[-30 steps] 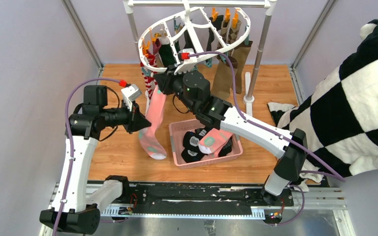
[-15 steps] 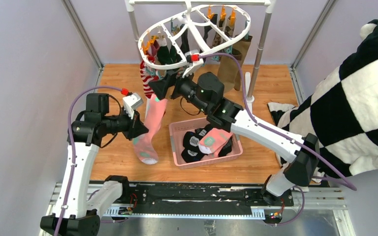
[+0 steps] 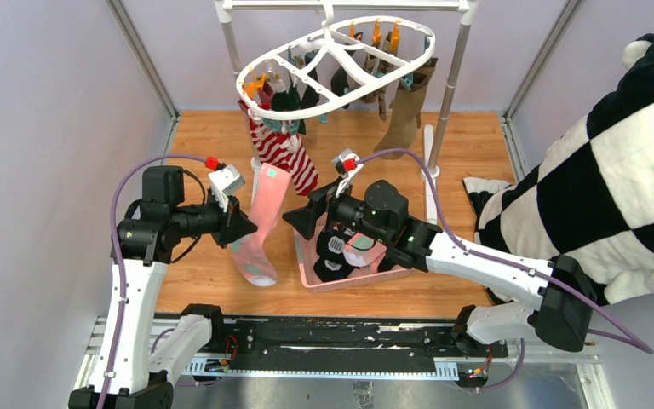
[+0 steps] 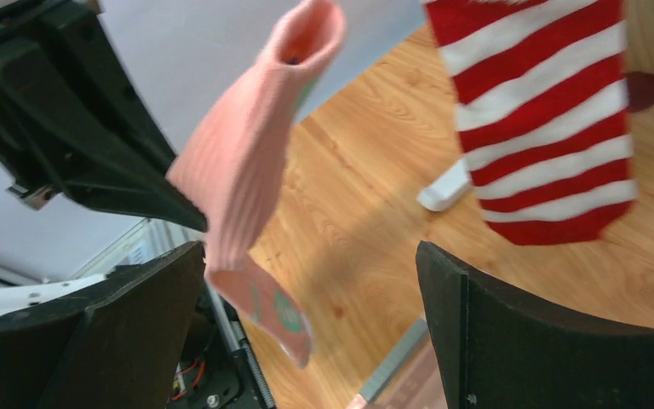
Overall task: Remove the socks clipped to the hanger
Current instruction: Place the sock in the bin.
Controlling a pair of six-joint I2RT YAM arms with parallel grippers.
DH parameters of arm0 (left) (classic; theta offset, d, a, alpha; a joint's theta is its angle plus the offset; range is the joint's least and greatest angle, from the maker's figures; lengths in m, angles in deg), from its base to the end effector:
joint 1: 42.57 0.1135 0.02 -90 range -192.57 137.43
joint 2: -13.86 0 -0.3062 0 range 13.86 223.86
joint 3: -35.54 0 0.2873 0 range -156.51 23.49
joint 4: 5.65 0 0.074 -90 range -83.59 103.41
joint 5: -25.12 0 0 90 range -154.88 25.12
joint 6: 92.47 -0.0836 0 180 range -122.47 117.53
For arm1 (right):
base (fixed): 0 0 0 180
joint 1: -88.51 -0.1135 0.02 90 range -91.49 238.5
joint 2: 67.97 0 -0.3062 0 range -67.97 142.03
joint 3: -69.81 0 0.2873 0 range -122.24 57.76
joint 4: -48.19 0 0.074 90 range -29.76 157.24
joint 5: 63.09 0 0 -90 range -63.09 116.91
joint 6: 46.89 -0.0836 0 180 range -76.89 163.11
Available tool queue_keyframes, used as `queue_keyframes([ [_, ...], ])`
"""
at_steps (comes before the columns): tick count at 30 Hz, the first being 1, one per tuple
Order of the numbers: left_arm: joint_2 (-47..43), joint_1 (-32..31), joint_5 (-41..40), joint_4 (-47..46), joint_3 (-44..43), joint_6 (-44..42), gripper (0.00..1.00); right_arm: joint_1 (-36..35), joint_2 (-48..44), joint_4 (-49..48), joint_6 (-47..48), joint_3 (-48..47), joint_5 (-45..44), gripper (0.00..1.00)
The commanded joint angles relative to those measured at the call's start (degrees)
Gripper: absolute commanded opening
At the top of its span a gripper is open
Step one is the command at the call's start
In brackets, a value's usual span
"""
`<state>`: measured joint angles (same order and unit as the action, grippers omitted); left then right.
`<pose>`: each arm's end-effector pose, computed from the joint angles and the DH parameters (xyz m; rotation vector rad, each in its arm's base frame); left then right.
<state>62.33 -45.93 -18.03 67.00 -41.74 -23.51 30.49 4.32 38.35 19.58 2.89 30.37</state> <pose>0.1595 -0.0705 0.3903 0.8321 1.9931 -0.7702 0.1916 0.3164 0.3906 -0.5281 1.5237 1.1750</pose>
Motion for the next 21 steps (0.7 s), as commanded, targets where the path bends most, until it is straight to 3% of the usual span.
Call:
queue_keyframes([
  [1, -0.9, -0.52, 2.24, 0.13, 0.05, -0.87, 0.11, -2.75, 2.66, -5.07, -0.34, -1.52, 4.02, 0.99],
  [8, -2.31, -0.56, 2.27, 0.13, 0.01, -0.83, 0.16, -3.17, 11.34, -12.8, -8.31, -5.5, 9.37, 0.91],
  [10, -2.6, -0.51, 1.97, 0.13, 0.1, -1.0, 0.18, -3.23, 13.06, -14.4, -9.72, -6.38, 11.13, 0.82],
  [12, -2.75, -0.49, 2.05, 0.13, 0.13, -0.93, 0.21, -3.17, 13.88, -14.3, -10.85, -6.81, 11.57, 0.64],
  [14, -3.09, -0.52, 2.51, 0.13, 0.04, -0.88, 0.39, -3.15, 13.55, -13.69, -10.89, -6.6, 11.38, 0.3],
  [16, -3.36, -0.5, 2.44, 0.13, -0.16, -0.8, 0.67, -3.15, 11.9, -12.31, -9.94, -5.68, 10.07, 0.06],
  [17, -3.38, -0.51, 2.16, 0.13, -0.35, -0.58, 0.77, -3.15, 10.6, -10.94, -9.19, -5.16, 9.07, 0.01],
  [19, -3.26, -0.48, 1.02, 0.11, -0.84, -0.14, 0.95, -3.03, 7.36, -7.77, -7.23, -3.87, 6.69, 0.0],
  [21, -2.75, -0.46, -0.27, 0.13, -1.31, 0.09, 1.0, -2.55, 3.65, -4.66, -5.35, -2.32, 4.65, 0.0],
])
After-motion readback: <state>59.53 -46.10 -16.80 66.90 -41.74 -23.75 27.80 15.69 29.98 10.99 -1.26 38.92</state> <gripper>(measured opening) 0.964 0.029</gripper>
